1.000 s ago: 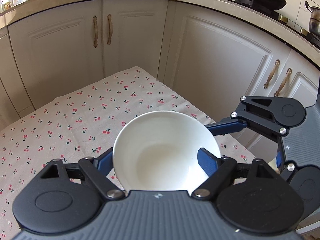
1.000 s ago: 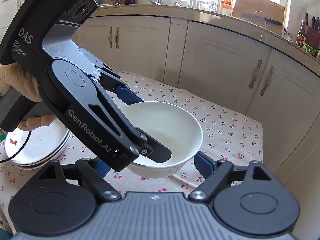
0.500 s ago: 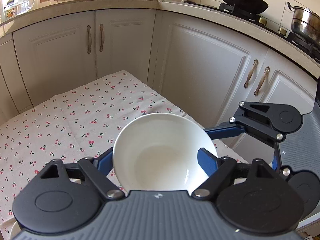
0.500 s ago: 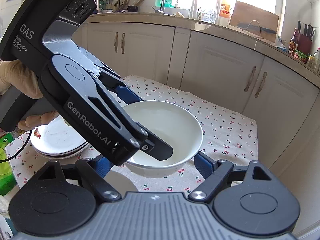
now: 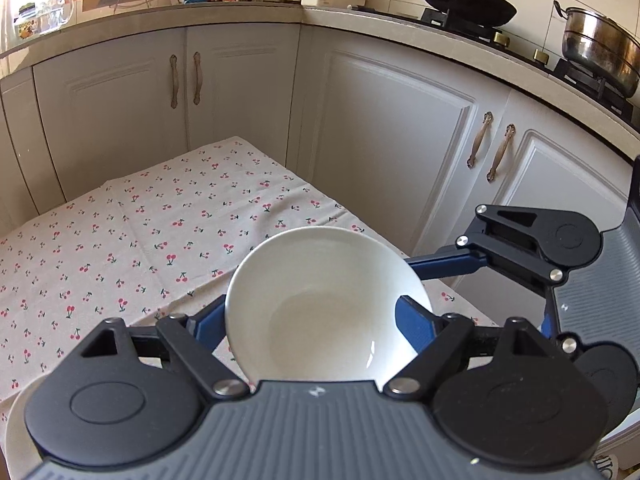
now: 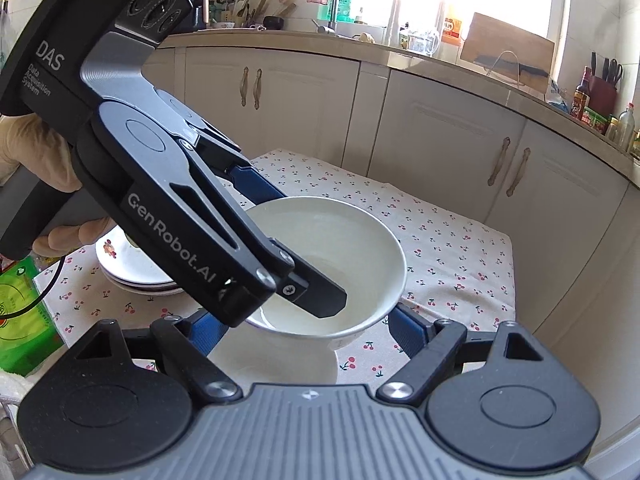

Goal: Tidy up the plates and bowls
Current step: 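Carry the bowl with the left gripper over the two nested bowls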

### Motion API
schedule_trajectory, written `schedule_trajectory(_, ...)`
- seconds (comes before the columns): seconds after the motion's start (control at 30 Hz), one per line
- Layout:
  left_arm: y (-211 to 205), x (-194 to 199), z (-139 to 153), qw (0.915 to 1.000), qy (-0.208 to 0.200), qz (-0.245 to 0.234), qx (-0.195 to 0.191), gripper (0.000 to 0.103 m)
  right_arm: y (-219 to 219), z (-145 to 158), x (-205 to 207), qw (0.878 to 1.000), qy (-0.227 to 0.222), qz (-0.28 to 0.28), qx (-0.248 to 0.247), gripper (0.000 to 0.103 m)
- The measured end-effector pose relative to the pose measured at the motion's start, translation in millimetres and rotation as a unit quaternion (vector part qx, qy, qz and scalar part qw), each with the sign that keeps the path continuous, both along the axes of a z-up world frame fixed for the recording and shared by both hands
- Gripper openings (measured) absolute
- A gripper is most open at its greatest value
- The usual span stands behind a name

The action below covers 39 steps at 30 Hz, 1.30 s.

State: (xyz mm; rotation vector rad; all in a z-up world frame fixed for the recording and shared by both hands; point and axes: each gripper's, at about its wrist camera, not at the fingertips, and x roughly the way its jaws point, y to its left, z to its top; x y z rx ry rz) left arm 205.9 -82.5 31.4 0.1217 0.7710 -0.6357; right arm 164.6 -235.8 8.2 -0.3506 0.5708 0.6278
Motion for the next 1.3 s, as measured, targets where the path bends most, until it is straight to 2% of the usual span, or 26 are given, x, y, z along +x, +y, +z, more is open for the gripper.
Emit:
schedule_trajectory(0.47,3,-20,-13,0.9998,0.019,-0.006,0.001,0.086,3,-10,-22,1.0,0.021,0.006,0.001,0.089)
schedule_trajectory(1.3,0,-17,-37,0.9988,0.045,-0.014,0.011,0.086,0,-32,-19,0.998,0.064,-0.006,0.013,0.089)
